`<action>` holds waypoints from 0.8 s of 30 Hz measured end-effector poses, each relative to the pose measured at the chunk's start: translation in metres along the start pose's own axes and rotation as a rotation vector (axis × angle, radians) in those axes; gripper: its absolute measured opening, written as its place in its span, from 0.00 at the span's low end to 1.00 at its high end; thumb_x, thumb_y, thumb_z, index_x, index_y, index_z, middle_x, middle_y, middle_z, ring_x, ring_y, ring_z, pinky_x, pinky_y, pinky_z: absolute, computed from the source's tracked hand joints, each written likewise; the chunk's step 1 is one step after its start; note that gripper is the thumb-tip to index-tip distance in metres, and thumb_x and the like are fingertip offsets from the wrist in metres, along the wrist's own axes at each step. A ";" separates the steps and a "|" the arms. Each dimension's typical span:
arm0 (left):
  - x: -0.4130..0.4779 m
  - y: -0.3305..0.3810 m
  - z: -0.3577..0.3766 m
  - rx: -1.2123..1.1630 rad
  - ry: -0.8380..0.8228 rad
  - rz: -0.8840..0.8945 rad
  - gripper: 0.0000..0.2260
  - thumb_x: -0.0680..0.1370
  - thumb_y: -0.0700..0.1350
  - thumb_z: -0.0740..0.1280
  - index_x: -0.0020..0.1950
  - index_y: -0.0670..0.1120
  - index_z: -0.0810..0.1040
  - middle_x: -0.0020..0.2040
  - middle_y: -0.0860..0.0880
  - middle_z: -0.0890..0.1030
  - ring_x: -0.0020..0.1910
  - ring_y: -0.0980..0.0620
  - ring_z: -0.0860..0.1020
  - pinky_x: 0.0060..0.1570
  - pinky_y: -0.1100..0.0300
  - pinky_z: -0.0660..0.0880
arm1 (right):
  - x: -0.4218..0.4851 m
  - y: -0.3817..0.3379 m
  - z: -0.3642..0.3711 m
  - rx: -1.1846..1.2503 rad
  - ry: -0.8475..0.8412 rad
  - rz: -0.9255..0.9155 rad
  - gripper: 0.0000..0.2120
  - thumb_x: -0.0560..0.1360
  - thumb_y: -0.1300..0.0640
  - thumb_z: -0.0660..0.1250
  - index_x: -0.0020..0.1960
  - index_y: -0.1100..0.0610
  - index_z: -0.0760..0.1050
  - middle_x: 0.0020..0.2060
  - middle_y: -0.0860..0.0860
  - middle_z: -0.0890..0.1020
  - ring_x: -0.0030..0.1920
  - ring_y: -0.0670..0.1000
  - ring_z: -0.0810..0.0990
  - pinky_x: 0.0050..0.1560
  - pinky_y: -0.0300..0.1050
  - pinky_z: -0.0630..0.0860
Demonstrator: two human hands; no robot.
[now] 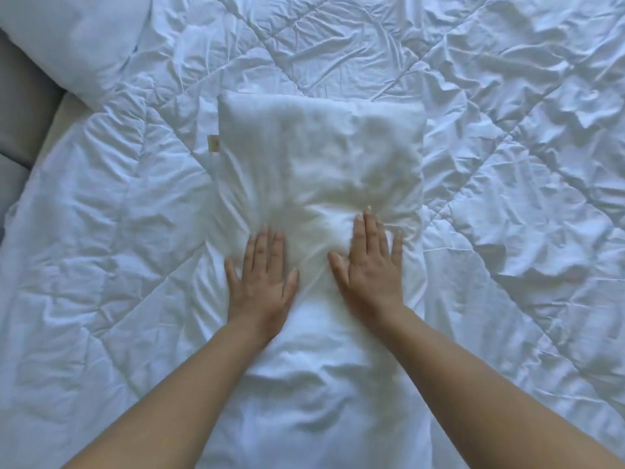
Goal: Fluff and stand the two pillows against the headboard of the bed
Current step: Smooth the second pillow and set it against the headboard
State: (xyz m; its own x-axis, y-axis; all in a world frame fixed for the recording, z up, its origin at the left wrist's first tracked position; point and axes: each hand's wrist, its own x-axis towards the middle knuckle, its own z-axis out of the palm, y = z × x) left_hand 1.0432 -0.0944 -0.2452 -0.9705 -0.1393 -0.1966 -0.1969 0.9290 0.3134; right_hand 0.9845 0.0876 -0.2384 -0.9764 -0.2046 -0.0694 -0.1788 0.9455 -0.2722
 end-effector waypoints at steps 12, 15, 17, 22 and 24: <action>0.173 0.016 -0.028 0.125 0.021 0.023 0.34 0.76 0.71 0.46 0.80 0.63 0.44 0.82 0.55 0.42 0.80 0.47 0.39 0.69 0.26 0.39 | 0.170 0.030 -0.010 -0.177 -0.019 -0.132 0.42 0.78 0.30 0.45 0.83 0.53 0.43 0.82 0.50 0.45 0.82 0.53 0.43 0.78 0.66 0.39; 0.175 -0.005 -0.005 0.128 0.049 -0.004 0.38 0.73 0.75 0.45 0.79 0.63 0.39 0.81 0.55 0.37 0.80 0.46 0.36 0.71 0.28 0.40 | 0.176 0.054 0.014 -0.139 0.004 -0.032 0.43 0.77 0.30 0.43 0.82 0.55 0.42 0.82 0.50 0.44 0.82 0.51 0.42 0.78 0.65 0.39; 0.181 -0.009 0.007 0.136 0.057 -0.005 0.39 0.73 0.75 0.46 0.79 0.63 0.38 0.81 0.55 0.35 0.79 0.46 0.34 0.72 0.29 0.40 | 0.180 0.062 0.030 -0.096 0.020 0.006 0.42 0.77 0.31 0.45 0.82 0.55 0.42 0.82 0.50 0.44 0.82 0.51 0.42 0.78 0.64 0.39; 0.198 -0.013 0.029 0.087 0.113 0.017 0.40 0.72 0.75 0.50 0.80 0.62 0.41 0.82 0.54 0.39 0.80 0.45 0.37 0.72 0.31 0.37 | 0.195 0.067 0.051 -0.079 0.067 -0.002 0.42 0.76 0.33 0.47 0.82 0.55 0.43 0.82 0.51 0.46 0.82 0.52 0.43 0.79 0.62 0.39; 0.198 -0.015 0.032 0.064 0.147 0.031 0.40 0.72 0.74 0.53 0.80 0.62 0.43 0.82 0.53 0.40 0.80 0.45 0.38 0.72 0.32 0.37 | 0.196 0.069 0.054 -0.061 0.073 -0.009 0.42 0.76 0.33 0.48 0.82 0.54 0.44 0.82 0.51 0.46 0.82 0.52 0.43 0.79 0.61 0.38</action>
State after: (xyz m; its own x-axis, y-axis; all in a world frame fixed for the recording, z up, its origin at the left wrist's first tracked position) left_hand 0.8585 -0.1247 -0.3189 -0.9868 -0.1547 -0.0483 -0.1620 0.9530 0.2561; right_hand 0.7870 0.0988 -0.3226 -0.9806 -0.1958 0.0038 -0.1921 0.9579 -0.2134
